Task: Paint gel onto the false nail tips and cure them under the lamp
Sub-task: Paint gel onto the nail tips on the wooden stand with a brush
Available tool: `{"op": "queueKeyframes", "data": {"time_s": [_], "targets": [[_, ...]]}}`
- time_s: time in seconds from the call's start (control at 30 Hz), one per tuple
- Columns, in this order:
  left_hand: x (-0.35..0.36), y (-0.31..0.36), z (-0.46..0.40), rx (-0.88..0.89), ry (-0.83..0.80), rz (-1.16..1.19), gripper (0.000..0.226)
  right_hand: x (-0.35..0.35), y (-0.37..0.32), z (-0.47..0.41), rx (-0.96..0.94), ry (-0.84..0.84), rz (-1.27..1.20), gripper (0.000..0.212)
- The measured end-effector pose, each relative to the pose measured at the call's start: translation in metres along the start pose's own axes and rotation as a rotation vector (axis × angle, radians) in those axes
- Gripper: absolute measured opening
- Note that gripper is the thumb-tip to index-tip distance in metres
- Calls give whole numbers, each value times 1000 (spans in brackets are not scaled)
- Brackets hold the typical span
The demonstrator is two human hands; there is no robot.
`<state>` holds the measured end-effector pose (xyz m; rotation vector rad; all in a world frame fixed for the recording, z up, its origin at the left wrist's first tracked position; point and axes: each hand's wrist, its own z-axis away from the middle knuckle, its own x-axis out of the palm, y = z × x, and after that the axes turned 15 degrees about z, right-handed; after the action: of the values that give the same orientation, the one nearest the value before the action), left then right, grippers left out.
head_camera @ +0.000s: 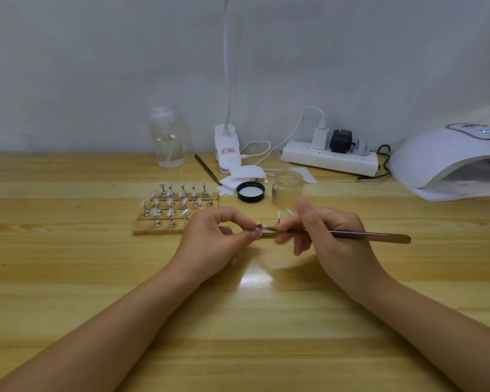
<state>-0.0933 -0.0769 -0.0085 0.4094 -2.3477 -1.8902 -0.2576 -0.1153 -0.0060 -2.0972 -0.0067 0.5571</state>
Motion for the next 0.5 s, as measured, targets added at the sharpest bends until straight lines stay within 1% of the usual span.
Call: {"op": "queueKeyframes", "data": {"time_s": [0.07,0.17,0.3,0.43,0.5], "targets": [[0,0,0,5,-1,-12,14,0,-1,2,-17,-23,-13,42],[0,0,0,6,1,-14,11,-1,1,0,6,41,0,41],[0,1,1,18,-1,-15,10,0,2,1,-33,-25,-10,40],[1,5,3,30,-23,-16,7,-1,1,1,-24,39,-7,37],[1,5,3,26,-19,-14,10,0,0,1,-18,12,4,37]]}}
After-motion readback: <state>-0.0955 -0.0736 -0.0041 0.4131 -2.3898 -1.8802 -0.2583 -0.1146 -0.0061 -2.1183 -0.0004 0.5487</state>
